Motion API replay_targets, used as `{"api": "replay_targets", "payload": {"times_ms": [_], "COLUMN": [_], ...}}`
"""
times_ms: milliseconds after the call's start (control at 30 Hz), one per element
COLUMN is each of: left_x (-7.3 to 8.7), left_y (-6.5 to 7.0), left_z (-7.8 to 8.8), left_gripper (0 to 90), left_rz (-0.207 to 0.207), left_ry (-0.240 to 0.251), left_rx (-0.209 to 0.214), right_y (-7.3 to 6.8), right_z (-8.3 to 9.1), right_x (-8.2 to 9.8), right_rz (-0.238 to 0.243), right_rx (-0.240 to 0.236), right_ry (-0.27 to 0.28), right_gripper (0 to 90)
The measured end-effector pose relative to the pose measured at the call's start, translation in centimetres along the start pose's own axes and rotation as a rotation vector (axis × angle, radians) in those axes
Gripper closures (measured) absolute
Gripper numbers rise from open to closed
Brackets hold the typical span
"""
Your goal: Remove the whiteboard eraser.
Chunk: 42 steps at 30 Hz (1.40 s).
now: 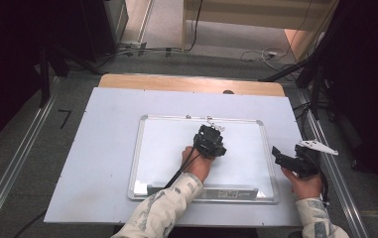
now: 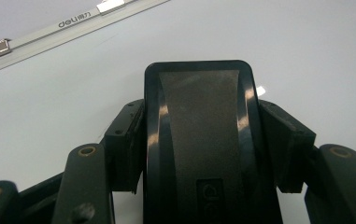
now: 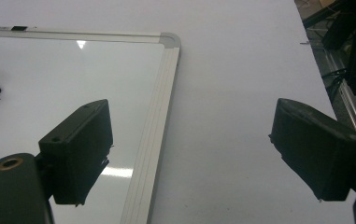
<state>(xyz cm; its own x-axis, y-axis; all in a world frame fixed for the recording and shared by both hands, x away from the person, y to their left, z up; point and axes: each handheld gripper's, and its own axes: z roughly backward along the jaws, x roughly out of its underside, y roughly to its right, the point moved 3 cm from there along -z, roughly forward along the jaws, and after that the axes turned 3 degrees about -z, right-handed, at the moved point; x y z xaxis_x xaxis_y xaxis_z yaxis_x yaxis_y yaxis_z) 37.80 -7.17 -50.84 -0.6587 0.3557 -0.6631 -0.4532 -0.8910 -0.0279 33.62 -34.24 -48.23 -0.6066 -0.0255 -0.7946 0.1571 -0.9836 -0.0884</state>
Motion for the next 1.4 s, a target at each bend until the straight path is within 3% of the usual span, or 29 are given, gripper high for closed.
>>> {"api": "replay_targets", "payload": {"times_ms": [200,700,867,1133,1400], "left_x": [0.3,1.9,2.6,3.2,2.9], "left_y": [-0.8,-5.4,-6.2,-5.9,-3.6], "left_z": [0.3,1.4,2.0,2.5,2.3], "left_gripper": [40.3,40.3,40.3,40.3,40.3], "left_rz": [0.002,0.056,0.064,0.051,0.014], "left_ry": [-0.005,-0.011,-0.009,-0.015,-0.011], "left_rx": [-0.006,-0.059,-0.065,-0.069,-0.04], "right_y": [0.1,0.0,0.1,-0.1,-0.1], "right_z": [0.2,0.1,0.2,0.1,0.1], "right_x": [0.1,0.1,0.1,0.1,0.1], "right_rz": [0.0,0.002,0.002,0.007,0.004], "right_rx": [0.003,0.006,0.007,0.009,0.009], "right_ry": [0.0,-0.005,-0.005,-0.007,-0.008], "right_gripper": [11.5,11.5,11.5,11.5,11.5]}}
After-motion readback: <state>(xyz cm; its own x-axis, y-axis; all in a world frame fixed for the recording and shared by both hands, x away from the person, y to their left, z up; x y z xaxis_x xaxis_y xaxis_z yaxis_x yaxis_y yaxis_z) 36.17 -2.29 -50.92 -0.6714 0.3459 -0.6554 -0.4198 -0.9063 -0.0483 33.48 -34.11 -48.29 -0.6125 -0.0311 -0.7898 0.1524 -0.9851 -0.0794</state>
